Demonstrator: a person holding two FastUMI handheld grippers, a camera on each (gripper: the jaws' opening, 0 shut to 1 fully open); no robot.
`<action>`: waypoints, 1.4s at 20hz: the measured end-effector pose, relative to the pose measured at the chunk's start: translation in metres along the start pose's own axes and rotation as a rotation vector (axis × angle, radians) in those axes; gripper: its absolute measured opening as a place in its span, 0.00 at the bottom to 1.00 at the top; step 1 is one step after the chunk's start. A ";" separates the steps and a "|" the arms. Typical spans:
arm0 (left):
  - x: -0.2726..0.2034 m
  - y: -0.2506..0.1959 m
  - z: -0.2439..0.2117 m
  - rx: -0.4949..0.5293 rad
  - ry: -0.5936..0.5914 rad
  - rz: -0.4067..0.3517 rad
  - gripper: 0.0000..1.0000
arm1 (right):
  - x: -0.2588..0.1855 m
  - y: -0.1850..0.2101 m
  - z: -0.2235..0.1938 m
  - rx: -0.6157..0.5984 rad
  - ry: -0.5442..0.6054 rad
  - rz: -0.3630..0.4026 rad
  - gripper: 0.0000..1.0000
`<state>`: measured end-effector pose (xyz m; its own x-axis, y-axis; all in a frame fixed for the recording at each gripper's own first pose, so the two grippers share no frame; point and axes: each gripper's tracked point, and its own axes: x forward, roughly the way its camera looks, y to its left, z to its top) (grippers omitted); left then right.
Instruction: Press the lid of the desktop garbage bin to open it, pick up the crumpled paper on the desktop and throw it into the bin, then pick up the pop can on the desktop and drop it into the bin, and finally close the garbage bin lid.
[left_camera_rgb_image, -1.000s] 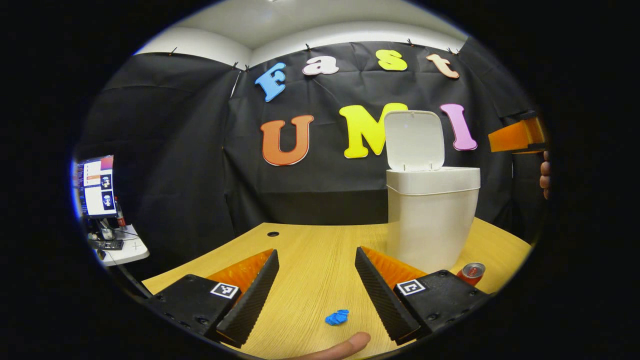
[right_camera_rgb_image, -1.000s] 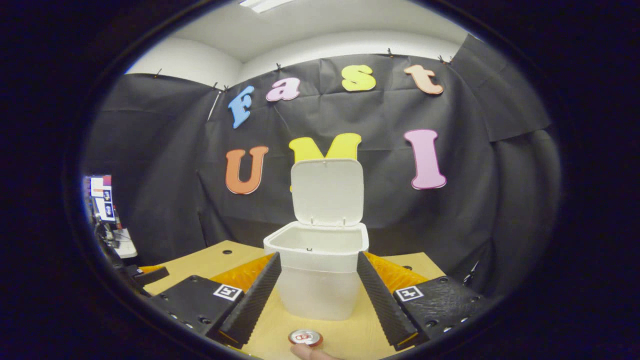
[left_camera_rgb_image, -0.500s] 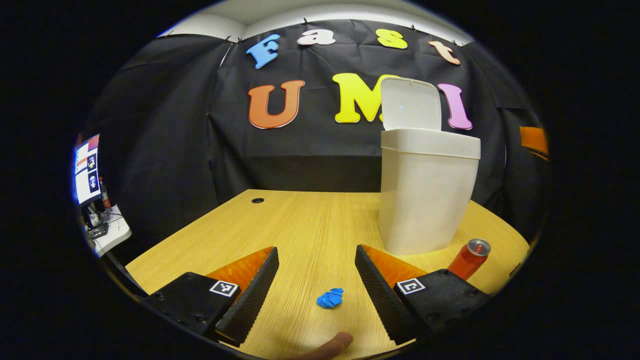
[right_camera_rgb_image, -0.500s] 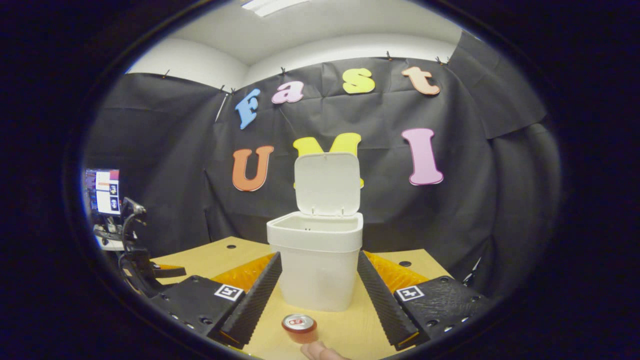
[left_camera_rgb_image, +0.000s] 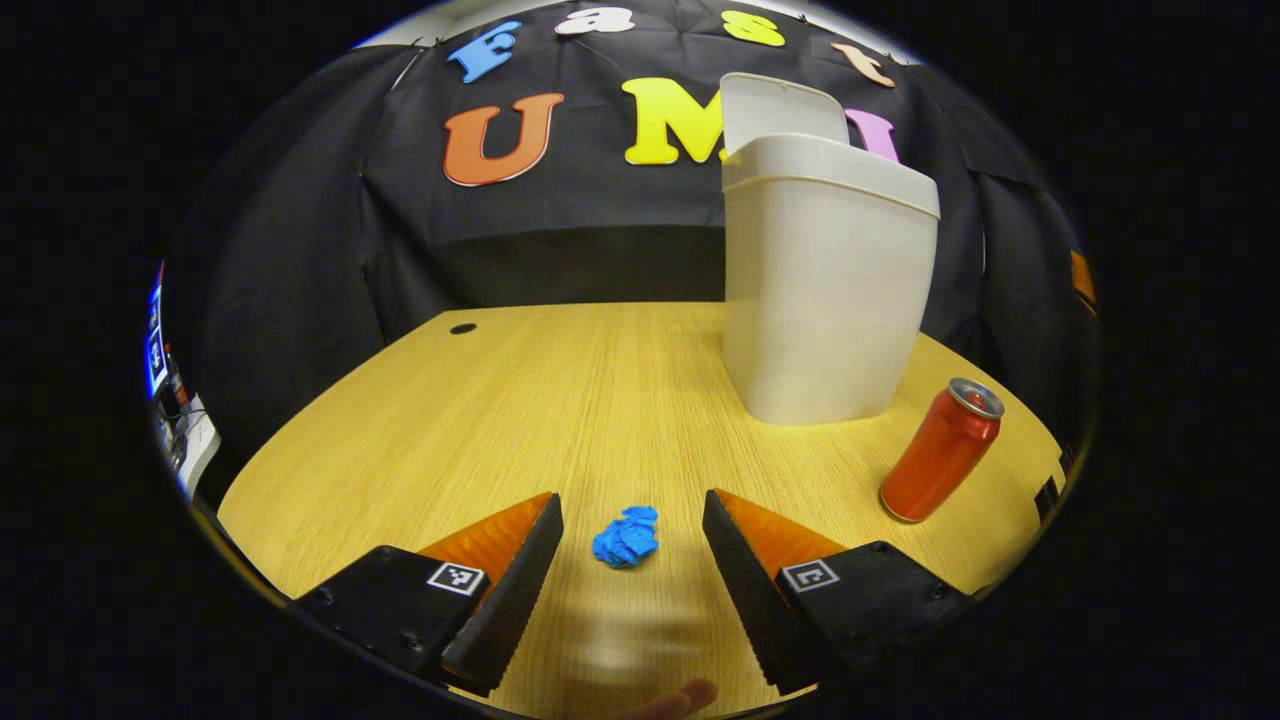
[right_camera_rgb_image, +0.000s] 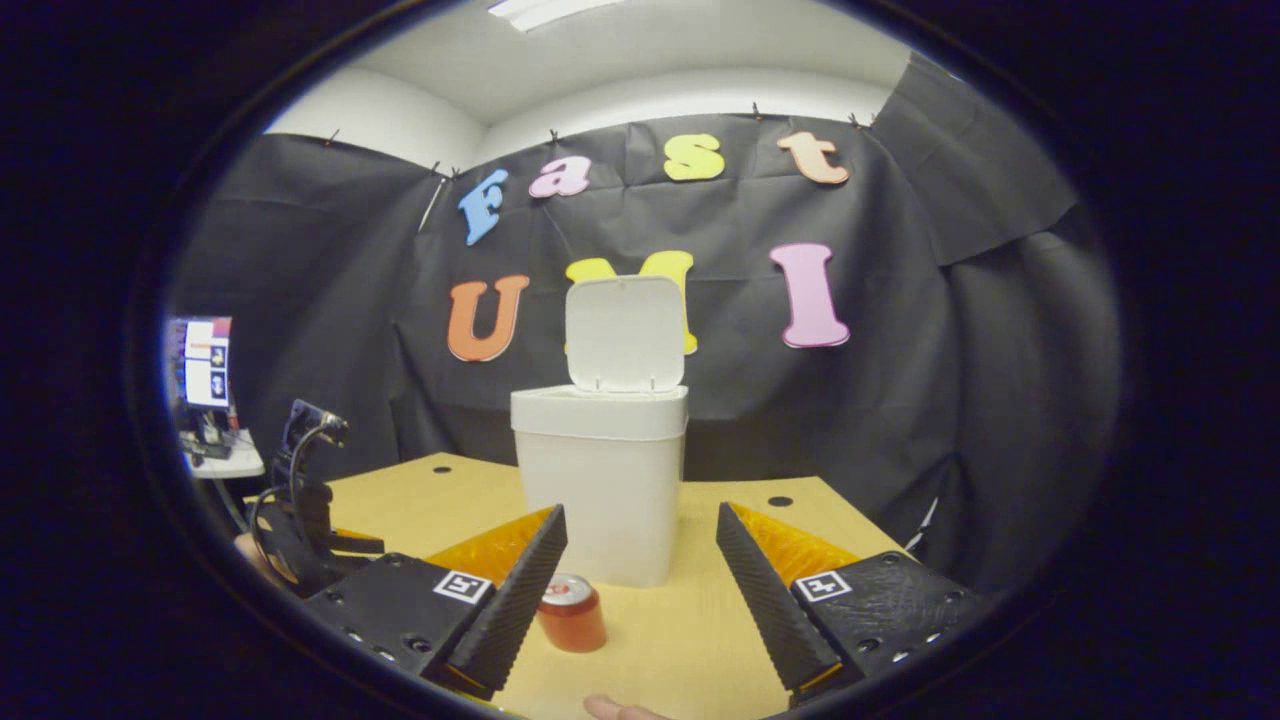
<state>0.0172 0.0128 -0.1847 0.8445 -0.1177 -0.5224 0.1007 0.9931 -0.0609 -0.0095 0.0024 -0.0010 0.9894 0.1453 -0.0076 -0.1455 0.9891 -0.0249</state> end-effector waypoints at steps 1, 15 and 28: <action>0.005 -0.003 -0.008 -0.004 0.032 -0.011 0.90 | -0.001 -0.002 -0.009 -0.029 0.001 -0.009 0.93; 0.009 0.015 -0.025 -0.002 0.120 0.048 0.65 | 0.000 0.029 -0.140 0.031 0.259 0.084 0.99; -0.003 0.010 -0.001 -0.045 0.009 -0.012 0.38 | 0.029 0.062 -0.167 0.077 0.384 0.084 0.96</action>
<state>0.0154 0.0229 -0.1849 0.8386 -0.1295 -0.5291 0.0865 0.9907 -0.1054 0.0099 0.0636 -0.1699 0.8986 0.2199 -0.3798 -0.2106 0.9753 0.0663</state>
